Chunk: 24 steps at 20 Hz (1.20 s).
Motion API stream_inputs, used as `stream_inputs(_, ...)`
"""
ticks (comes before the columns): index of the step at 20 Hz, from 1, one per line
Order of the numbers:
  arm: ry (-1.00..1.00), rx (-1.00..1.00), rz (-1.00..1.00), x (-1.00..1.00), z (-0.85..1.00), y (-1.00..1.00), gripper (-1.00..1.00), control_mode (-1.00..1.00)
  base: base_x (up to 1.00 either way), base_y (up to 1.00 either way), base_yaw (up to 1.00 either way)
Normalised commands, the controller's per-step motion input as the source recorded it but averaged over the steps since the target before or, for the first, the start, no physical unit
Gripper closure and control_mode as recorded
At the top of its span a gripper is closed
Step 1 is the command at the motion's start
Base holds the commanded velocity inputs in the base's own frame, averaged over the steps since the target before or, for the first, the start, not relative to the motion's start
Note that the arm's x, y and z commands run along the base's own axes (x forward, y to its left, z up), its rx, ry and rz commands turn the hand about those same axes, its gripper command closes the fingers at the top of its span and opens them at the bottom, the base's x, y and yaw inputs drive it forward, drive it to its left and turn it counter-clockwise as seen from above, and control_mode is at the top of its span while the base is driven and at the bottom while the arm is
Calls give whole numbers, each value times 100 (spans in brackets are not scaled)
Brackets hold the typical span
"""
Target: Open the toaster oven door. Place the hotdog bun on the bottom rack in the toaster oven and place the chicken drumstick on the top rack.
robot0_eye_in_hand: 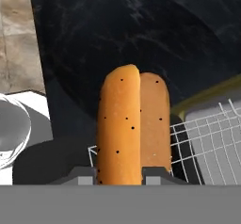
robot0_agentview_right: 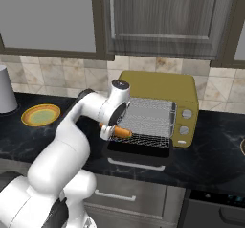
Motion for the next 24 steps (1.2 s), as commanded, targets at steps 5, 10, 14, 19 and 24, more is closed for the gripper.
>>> stream_inputs(5,17,0,12,25,3,-51,100,-100,0,0,0)
stream_inputs(10,3,0,6,10,6,-41,100,-100,0,0,0)
stream_inputs(14,0,-1,0,2,0,-24,100,-100,0,0,0)
stream_inputs(19,0,-5,-4,11,-11,-9,100,-100,0,0,0)
stream_inputs(24,-7,-6,-20,2,-20,0,100,-100,0,0,0)
